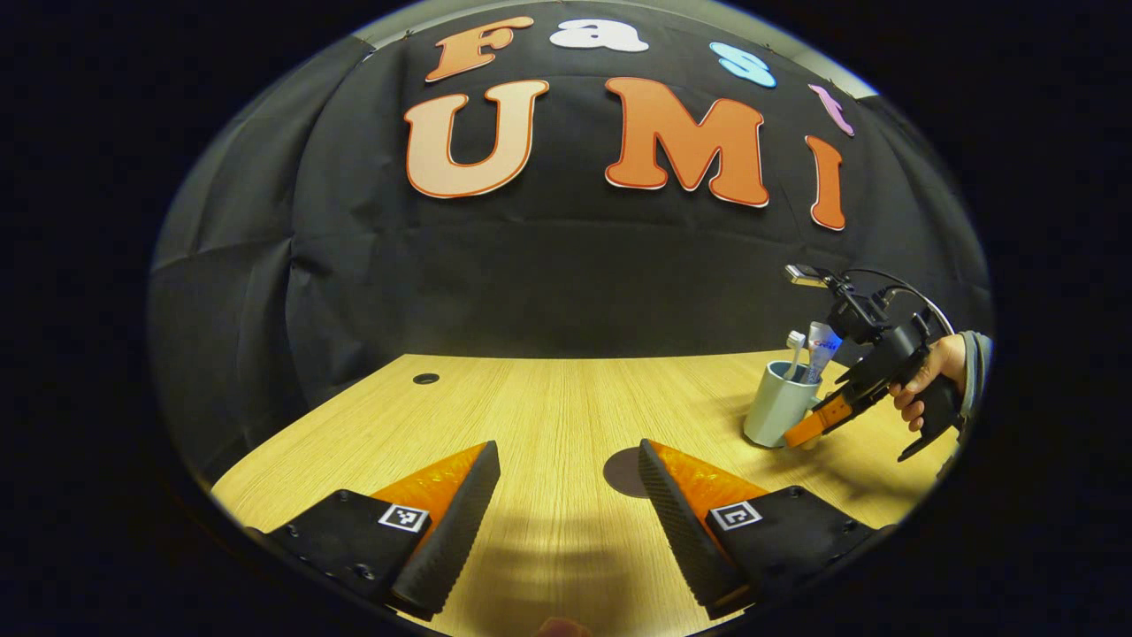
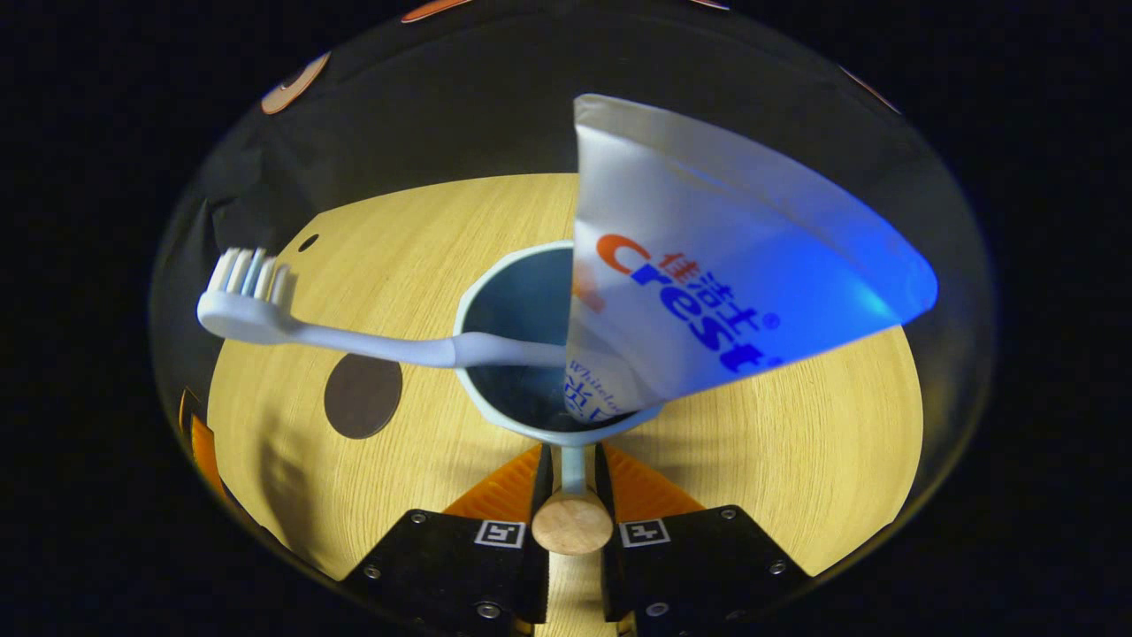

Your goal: Put the toothbrush and toothpaste on the desktop into the cup, then pick up the cup and place it on the coaster on the desktop.

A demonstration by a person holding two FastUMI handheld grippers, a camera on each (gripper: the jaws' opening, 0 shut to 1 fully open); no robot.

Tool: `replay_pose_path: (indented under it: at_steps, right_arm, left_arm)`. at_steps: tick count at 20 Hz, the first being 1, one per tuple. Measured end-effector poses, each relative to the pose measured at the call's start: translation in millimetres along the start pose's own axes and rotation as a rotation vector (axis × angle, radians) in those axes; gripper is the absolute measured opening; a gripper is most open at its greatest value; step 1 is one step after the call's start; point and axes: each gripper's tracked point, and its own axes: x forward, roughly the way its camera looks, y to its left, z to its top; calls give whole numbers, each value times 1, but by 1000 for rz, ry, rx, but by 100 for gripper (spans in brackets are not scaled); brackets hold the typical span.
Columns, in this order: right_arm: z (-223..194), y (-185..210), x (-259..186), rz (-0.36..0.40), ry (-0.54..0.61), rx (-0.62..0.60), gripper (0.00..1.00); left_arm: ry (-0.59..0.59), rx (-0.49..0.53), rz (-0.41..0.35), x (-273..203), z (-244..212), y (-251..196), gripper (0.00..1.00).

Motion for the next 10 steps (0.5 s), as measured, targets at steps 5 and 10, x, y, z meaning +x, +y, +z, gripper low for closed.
replay_pose_path:
  at_steps: [5, 10]
  right_arm:
    - [5, 4, 2, 63, -14, -45, 24]
    - [10, 5, 3, 96, -43, -97, 24]
  left_arm:
    - [-46, 29, -3, -7, 6, -4, 97]
    - [-67, 34, -10, -15, 7, -6, 100]
